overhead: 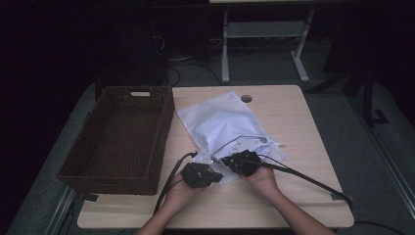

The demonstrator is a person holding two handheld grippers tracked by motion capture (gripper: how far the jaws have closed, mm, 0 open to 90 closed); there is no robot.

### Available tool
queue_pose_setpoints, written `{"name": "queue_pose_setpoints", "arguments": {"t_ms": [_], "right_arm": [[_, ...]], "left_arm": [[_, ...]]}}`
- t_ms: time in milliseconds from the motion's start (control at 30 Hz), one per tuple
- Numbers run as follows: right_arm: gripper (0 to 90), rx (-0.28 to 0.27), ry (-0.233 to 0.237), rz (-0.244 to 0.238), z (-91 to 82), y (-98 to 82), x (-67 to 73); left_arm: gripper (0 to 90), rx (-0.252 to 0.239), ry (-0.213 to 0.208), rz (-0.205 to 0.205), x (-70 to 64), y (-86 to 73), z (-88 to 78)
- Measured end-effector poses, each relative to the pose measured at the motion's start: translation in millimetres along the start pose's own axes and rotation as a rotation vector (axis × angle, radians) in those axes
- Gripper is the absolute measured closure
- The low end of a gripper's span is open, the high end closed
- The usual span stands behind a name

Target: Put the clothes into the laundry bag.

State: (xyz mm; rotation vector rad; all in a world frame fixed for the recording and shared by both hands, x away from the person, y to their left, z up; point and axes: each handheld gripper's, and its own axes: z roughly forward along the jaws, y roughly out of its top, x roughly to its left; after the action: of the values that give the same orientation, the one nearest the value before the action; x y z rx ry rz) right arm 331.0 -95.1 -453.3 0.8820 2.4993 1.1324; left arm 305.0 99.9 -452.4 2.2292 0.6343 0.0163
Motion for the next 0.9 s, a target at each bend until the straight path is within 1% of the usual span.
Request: {"name": "queue_pose_setpoints", "arguments": {"t_ms": [33,100,267,400,567,633,667,800,900], "right_arm": [[84.0,-0.006,-0.001,0.01,1.0,1.3,-1.4],[84.2,-0.006,-0.015,0.006,3.3,3.7,-2.7],[84.3,-0.011,-0.032,0.017,10.7,10.1,-4.7],[84.3,-0.022,-0.042,0.049,16.7,12.3,-10.7],[84.4,-0.039,-0.067,0.085,21.9,15.6,-20.4],[84.5,-0.035,-0.088,0.079,25.3,18.3,-22.2],[84.4,-0.033,-0.09,0.079,27.0,20.2,-22.6],[84.4,-0.037,-0.092,0.077,33.1,26.0,-22.5],[84.3,-0.038,-0.09,0.076,35.3,26.0,-22.1]], "left_arm": [[87.9,0.0,-0.001,0.0,-0.7,0.4,0.0],[88.0,-0.003,-0.002,0.001,-1.6,0.8,0.0],[88.2,-0.01,-0.004,0.009,-2.6,1.7,-1.3],[88.5,-0.014,-0.014,0.011,-4.8,2.4,-2.1],[88.7,-0.008,-0.029,0.028,-9.4,3.8,0.7],[88.7,-0.002,-0.031,0.033,-10.6,4.0,1.9],[88.7,0.0,-0.03,0.035,-10.7,3.9,2.3],[88.6,-0.001,-0.03,0.026,-8.4,2.5,1.5],[88.5,-0.003,-0.032,0.019,-6.8,1.1,1.0]]}}
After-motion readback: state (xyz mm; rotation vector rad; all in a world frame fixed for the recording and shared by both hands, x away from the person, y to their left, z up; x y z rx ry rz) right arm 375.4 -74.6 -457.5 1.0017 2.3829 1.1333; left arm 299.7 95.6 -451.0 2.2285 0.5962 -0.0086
